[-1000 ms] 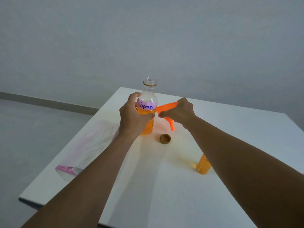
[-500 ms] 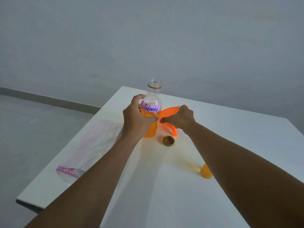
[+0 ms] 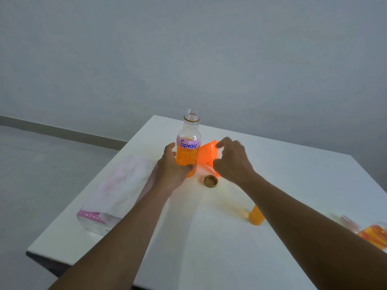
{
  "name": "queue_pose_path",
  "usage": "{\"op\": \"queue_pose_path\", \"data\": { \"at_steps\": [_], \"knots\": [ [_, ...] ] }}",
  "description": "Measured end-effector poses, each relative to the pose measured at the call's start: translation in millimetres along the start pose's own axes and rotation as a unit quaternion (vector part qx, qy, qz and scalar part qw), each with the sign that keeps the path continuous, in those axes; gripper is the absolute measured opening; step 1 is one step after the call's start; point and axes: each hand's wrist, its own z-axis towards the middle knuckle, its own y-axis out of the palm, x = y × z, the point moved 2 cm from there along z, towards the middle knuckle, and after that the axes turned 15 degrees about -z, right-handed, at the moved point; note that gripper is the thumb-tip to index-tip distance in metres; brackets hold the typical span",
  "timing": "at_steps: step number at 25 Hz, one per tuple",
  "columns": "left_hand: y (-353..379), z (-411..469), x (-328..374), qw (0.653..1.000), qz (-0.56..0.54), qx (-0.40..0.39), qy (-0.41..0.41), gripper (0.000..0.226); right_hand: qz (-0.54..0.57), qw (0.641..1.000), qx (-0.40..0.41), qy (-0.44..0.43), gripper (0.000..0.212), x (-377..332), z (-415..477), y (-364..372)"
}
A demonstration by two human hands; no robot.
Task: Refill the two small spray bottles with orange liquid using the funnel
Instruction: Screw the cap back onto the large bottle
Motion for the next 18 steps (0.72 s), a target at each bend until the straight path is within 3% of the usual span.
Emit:
{"op": "queue_pose_path", "data": {
  "at_steps": [3, 5, 15, 17, 18],
  "knots": [
    [5, -9, -15, 0.999, 0.006, -0.009, 0.032, 0.076, -0.084, 0.985, -0.049, -0.140, 0.045, -1, -28, 26],
    [7, -15, -19, 0.998, 0.016, -0.022, 0.063, 0.073, -0.161, 0.967, -0.065, -0.188, 0.050, -1, -37, 41],
    [2, -5, -24, 0.994, 0.003, -0.053, 0.096, 0.062, -0.248, 0.949, -0.018, -0.194, 0.038, 11, -21, 46],
    [3, -1, -28, 0.993, -0.010, -0.042, 0.108, 0.049, -0.184, 0.968, 0.041, -0.163, 0.038, -1, -11, 13],
    [4, 1, -34, 0.992, -0.018, -0.028, 0.124, 0.048, -0.102, 0.981, 0.078, -0.143, 0.036, -9, -4, -10]
  ]
}}
